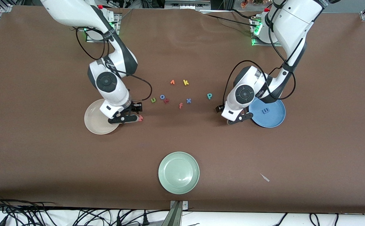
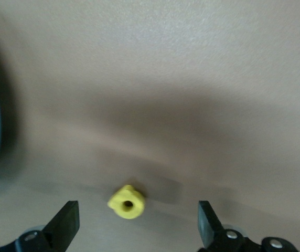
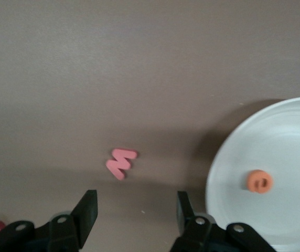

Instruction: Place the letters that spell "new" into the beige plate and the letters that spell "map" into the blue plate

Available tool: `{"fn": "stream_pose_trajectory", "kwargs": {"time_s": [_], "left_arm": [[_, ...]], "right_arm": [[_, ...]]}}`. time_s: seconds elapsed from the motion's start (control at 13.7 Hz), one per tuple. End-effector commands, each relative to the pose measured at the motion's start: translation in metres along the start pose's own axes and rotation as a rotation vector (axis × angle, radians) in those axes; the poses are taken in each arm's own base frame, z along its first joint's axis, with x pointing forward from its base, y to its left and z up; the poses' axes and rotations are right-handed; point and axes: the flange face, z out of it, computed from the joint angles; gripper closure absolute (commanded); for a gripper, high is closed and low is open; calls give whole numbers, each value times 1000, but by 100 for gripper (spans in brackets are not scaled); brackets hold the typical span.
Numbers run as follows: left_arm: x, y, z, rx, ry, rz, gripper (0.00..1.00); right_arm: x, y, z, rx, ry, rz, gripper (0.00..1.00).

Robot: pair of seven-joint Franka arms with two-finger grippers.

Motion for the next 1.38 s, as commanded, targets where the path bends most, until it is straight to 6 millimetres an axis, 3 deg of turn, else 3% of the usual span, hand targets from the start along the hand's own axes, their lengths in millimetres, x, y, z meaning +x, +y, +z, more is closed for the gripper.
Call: {"fn": "stream_pose_trajectory", "kwargs": {"time_s": [0.0, 0.15, 0.36, 0.51, 0.73, 0.95, 1.17, 1.31], "left_arm": [[-6, 2, -6, -47, 4, -96, 1], [-5, -3, -4, -44, 2, -105, 2], [-7, -6, 0, -35, -4, -103, 3], [-11, -13, 9, -18, -17, -109, 5], [-2, -25, 4, -34, -13, -154, 14], [-2, -36, -1, -106, 1, -208, 14], [-2, -35, 0, -108, -2, -212, 14], [-4, -36, 4, -102, -7, -210, 15]], "right_arm": [[3, -19, 23, 24, 12, 41, 31], [3, -23, 38, 36, 22, 42, 31], [4, -23, 39, 35, 42, 21, 31], [3, -24, 50, 32, 46, 17, 31], [3, -22, 54, 35, 53, 9, 35], [2, -20, 63, 28, 56, 0, 39], [1, -20, 64, 29, 58, -2, 51], [2, -15, 66, 24, 57, 4, 67]]}}
